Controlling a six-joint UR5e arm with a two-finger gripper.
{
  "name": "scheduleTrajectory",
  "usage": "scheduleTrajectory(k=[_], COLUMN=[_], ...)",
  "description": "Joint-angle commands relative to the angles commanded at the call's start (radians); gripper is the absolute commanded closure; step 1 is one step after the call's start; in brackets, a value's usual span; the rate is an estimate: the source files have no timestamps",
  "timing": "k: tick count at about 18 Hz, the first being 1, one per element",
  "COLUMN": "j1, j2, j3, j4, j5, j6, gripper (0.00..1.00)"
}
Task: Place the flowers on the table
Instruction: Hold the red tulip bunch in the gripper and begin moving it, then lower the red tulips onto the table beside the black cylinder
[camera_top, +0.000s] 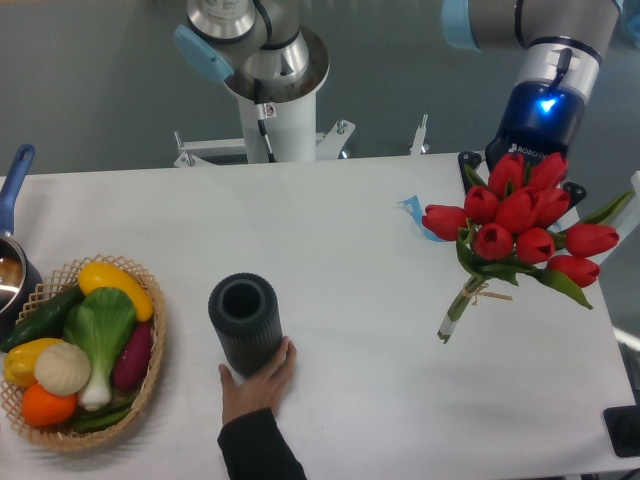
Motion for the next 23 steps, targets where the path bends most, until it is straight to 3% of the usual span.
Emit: scheduleTrajectory(k=[8,13,17,23], j1=[0.009,0.000,-0.072,-0.296], j2=[0.032,0.087,0.097,0.000], j3=[-0.014,-0.015,-0.024,-0.026], j4=[-0.008,-0.014,-0.015,-0.017], j5=[0.044,0.351,0.617,1.068], j6=[0.011,0.011,0.015,0.028], gripper=[0.73,0.73,0.71,0.71])
